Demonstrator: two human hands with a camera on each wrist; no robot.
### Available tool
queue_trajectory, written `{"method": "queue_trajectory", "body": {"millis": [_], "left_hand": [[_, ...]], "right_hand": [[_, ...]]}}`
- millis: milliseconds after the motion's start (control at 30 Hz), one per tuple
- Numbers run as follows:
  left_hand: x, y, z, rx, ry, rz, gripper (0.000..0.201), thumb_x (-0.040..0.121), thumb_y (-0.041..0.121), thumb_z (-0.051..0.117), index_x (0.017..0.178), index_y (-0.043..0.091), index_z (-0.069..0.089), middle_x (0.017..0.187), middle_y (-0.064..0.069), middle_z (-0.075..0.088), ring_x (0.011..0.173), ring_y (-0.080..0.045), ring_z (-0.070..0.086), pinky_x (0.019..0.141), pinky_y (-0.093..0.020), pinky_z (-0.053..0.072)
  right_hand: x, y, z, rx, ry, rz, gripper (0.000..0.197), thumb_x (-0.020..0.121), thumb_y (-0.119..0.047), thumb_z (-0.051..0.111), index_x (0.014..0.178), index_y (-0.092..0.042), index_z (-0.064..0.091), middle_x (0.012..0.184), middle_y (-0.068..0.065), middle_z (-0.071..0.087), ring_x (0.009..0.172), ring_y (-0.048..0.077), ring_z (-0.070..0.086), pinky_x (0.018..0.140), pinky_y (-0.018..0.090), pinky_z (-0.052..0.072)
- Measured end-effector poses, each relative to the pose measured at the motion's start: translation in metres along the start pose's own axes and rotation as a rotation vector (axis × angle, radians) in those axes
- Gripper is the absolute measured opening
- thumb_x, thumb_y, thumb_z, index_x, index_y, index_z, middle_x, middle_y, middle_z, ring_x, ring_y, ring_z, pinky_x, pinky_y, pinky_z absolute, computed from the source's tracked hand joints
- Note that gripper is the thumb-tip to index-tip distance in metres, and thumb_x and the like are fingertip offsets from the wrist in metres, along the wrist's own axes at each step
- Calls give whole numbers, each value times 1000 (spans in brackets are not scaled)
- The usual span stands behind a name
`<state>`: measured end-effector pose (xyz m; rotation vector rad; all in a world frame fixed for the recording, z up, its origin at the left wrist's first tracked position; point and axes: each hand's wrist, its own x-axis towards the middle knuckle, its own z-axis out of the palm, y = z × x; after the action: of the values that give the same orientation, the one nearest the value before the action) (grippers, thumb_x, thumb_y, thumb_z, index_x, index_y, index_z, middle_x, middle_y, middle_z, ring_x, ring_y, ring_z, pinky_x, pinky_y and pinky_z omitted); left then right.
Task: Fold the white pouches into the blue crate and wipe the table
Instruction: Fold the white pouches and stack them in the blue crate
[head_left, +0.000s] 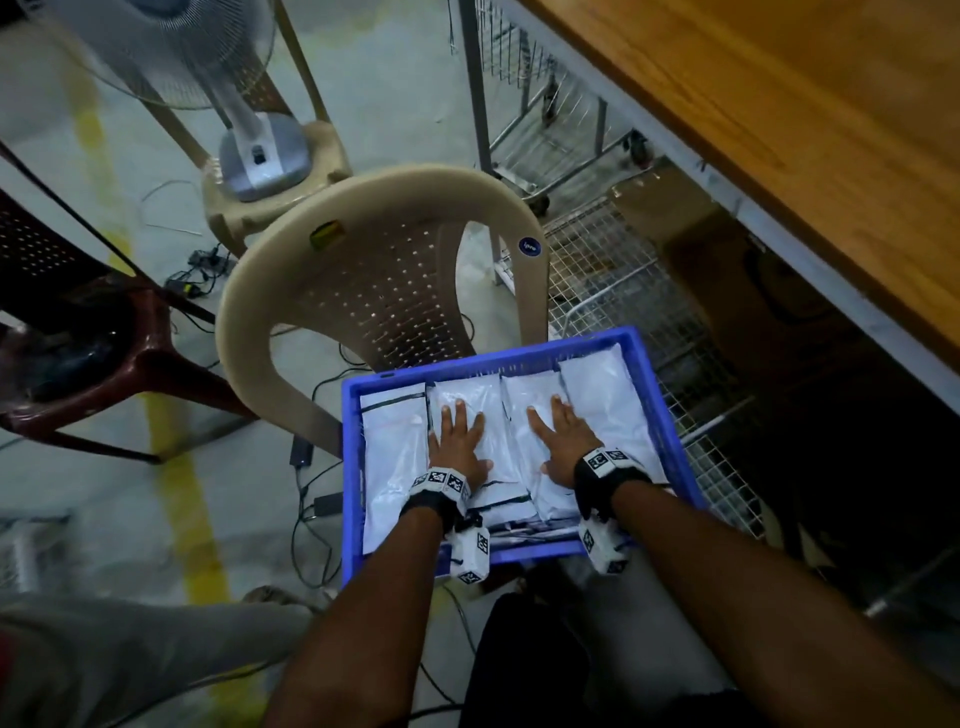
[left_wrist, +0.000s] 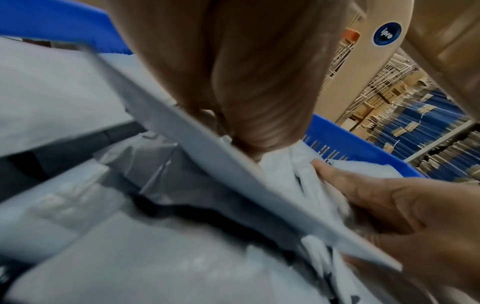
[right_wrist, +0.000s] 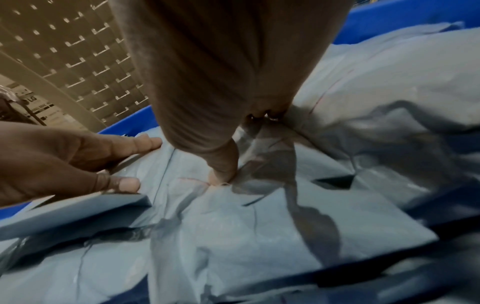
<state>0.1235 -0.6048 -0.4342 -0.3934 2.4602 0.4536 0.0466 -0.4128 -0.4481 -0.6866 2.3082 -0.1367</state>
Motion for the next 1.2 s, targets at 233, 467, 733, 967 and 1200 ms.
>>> {"method": "queue_trajectory", "body": {"millis": [233,467,733,967,1200], "left_hand": [[-27,21,-37,-82,76,-4,73,94,37,61,156,24,25,167,-2,2,153,-23,-9,122,-50,2],[-85,106,-100,-760,391,126,31,89,20,72,116,4,70,116,-12,71,109,-22,65,95,-27,48],[-132,267,-157,-987,409,381,13,91,15,70,100,8,74,90,-8,73,85,-20,68,82,-30,54],[-191,421,-135,-926,193,683,4,88,20,72,89,16,71,85,-13,74,82,-26,71,73,-34,58],[-254,527,-78,-881,-140,749,8,91,17,70,95,10,70,90,-13,69,85,-25,68,58,-31,60]], "right_hand": [[-37,-4,-46,118,161,43,88,92,-31,63,157,-22,6,163,17,-8,151,31,1,121,39,16],[-126,17,-128,506,556,153,50,91,-28,66,137,-12,55,146,12,48,133,28,47,110,38,38],[-287,86,-206,757,1035,285,18,88,-28,69,102,-19,76,91,-2,75,81,7,66,82,20,51],[-419,172,-189,828,1287,481,15,87,-33,70,93,-21,76,82,-7,73,79,8,67,77,29,56],[-547,243,-134,832,1397,771,18,91,-31,66,95,-17,75,84,-3,70,82,12,64,72,22,41]]}}
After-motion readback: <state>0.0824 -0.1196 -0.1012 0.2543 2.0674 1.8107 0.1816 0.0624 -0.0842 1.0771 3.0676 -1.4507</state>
